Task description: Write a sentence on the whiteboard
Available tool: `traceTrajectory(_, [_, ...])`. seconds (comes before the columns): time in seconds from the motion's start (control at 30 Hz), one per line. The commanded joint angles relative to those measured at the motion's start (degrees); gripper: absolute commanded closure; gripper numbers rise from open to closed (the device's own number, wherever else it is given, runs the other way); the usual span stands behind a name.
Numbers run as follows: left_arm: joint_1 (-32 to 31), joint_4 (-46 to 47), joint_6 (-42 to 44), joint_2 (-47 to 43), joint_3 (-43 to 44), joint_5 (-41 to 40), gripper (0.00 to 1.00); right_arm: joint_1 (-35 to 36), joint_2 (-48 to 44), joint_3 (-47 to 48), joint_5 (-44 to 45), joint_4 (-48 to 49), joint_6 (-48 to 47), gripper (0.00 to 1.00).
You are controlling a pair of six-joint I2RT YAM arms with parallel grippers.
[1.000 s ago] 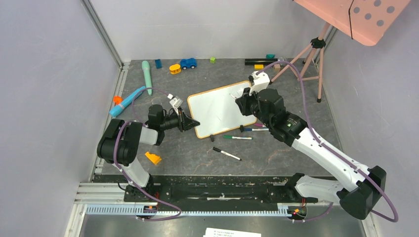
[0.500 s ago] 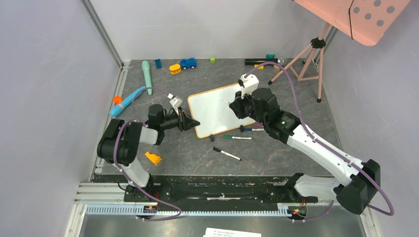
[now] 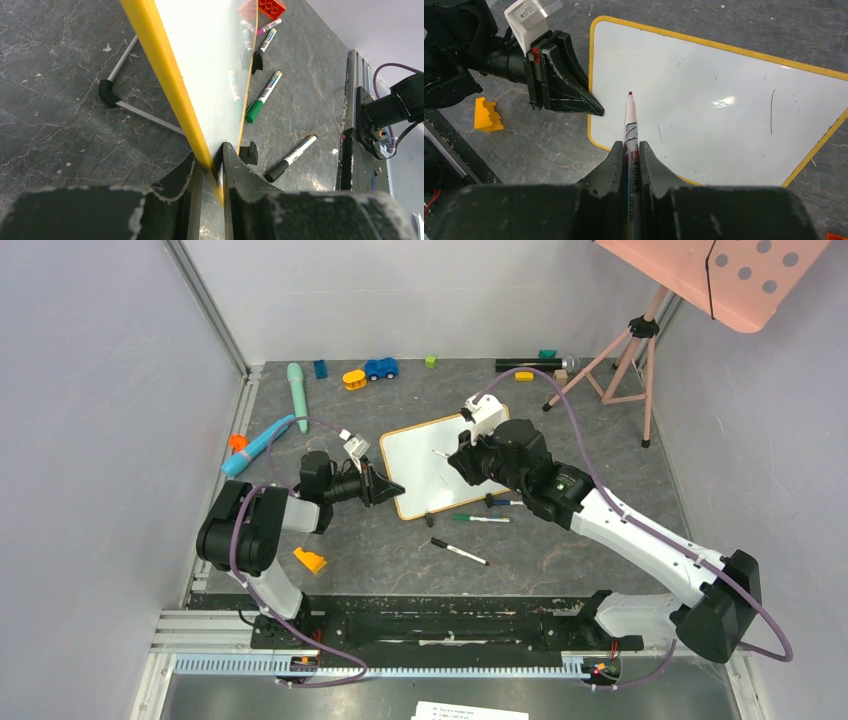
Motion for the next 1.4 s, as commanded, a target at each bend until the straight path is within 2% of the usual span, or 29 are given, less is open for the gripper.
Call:
traceTrajectory(0.0, [0.4, -0.4, 2.7, 0.1, 1.0, -4.0, 0.9, 0.7, 0.7, 1.6, -0.2, 4.9, -1.0, 1.0])
traceTrajectory(0.43, [0.4, -0.8, 2.7, 0.3, 1.4, -3.8, 0.9, 1.6, 3.1, 2.3, -0.2, 6.6, -0.1, 1.0])
traceTrajectory(0.63, [0.4, -1.3, 2.7, 0.5, 1.7, -3.7, 0.9, 1.7, 3.5, 1.3, -2.9, 9.3, 0.1, 1.0])
traceTrajectory(1.37, [0.4, -1.3, 2.9, 0.6, 1.6, -3.5, 0.9, 4.5, 12.5, 10.8, 0.2, 2.7, -5.4, 1.0])
